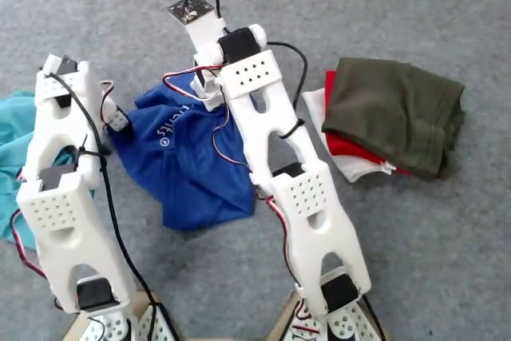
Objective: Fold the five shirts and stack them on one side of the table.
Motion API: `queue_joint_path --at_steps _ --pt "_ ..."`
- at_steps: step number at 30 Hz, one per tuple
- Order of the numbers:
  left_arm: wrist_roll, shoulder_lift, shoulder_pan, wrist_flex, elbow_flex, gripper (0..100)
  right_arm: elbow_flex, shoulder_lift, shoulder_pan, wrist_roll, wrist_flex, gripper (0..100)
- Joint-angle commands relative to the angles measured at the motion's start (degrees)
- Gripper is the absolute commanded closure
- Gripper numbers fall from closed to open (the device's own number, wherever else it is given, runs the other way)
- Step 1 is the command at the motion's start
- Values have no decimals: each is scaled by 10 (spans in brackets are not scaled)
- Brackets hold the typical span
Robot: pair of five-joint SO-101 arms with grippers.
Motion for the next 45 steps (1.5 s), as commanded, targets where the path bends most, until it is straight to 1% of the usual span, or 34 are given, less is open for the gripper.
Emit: queue_joint_path --at_steps 1,3,6,14,19,22,25,27,29,33,36,39,45 --pt "-46 10 -33 -7 0 959 -8 -27 -3 2 3 985" --pt "-72 9 -51 -4 2 978 -8 -27 2 2 3 985" --pt "-97 8 -93 30 -9 973 -9 -28 6 -2 4 984" --pt "-197 8 -248 127 -85 973 -6 -77 10 1 4 984" --pt "-279 8 -353 218 -159 973 -4 -109 10 1 4 984" --pt "-317 -11 -446 222 -203 973 -2 -119 14 1 4 984" --pt "-354 -65 -528 222 -212 973 35 -138 21 1 4 984" --pt "-389 -102 -570 222 -211 973 95 -163 23 4 4 984" --pt "-415 -129 -604 222 -211 973 177 -202 22 27 4 984" --pt "-445 -165 -657 222 -211 973 344 -289 18 53 3 984" --pt "-468 -175 -676 222 -208 973 444 -324 18 62 0 984" --pt "-492 -181 -683 222 -166 973 509 -324 18 73 0 984" --pt "-609 -215 -701 222 -58 973 606 -329 19 74 3 984"
